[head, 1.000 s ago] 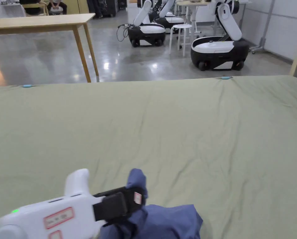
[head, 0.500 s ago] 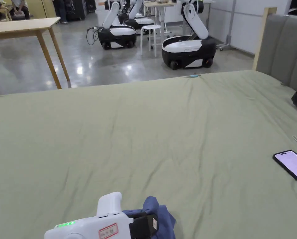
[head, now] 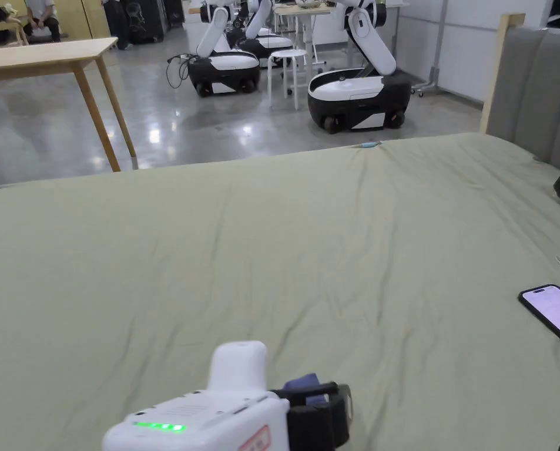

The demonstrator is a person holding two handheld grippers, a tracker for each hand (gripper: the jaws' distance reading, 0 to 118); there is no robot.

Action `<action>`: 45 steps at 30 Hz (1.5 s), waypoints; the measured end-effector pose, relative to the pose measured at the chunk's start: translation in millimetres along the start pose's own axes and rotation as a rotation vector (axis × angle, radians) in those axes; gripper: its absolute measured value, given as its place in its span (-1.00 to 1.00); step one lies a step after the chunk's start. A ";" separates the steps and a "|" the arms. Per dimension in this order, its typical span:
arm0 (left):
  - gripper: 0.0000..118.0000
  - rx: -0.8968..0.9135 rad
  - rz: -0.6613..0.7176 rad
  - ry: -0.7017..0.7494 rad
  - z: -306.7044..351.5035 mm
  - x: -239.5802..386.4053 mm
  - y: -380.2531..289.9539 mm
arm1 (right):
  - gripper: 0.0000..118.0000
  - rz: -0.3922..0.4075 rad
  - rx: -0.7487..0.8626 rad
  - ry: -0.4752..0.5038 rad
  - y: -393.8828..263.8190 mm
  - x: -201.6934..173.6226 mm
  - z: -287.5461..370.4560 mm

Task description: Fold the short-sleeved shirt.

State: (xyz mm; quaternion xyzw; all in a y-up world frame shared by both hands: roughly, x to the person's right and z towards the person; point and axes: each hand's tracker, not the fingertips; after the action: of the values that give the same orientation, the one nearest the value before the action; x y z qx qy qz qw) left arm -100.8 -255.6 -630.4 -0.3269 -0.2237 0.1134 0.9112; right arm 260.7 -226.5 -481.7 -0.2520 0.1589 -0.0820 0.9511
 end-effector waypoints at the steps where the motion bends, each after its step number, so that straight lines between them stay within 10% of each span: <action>1: 0.94 0.065 -0.005 -0.023 20.5 -3.4 9.0 | -1.00 -0.001 0.005 0.004 1.0 -0.2 0.1; 5: 0.80 0.189 0.109 -0.213 89.3 -36.0 16.3 | -1.00 0.003 0.012 0.016 3.2 -2.8 -2.4; 8: -0.89 0.237 0.256 -0.317 123.9 -72.9 -9.1 | -1.00 0.005 0.005 0.032 2.1 -4.7 -8.8; 9: -1.00 0.242 0.295 -0.298 127.3 -86.2 -20.1 | -1.00 0.005 0.002 0.037 2.0 -5.7 -11.5; 14: -1.00 0.096 0.346 -0.114 118.6 -108.6 -41.3 | -1.00 0.018 -0.014 0.057 5.7 -11.7 -22.0; 18: -1.00 0.076 0.329 -0.315 83.4 -89.1 -15.7 | -1.00 0.042 -0.004 0.062 11.4 -18.9 -22.7; 30: -1.00 -0.349 0.401 -0.321 -90.7 -46.5 -47.0 | -1.00 0.006 0.024 0.027 6.2 -11.7 -1.8; 45: -1.00 0.041 0.177 -0.458 57.3 -52.9 -20.1 | -1.00 0.057 0.025 0.091 11.1 -21.0 -19.9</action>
State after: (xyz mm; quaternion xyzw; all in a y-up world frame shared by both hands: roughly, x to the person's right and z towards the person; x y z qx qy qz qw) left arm -173.4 -258.3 -595.8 -0.2926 -0.3923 0.2684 0.8297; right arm 235.0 -221.0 -498.2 -0.2314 0.2082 -0.0683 0.9479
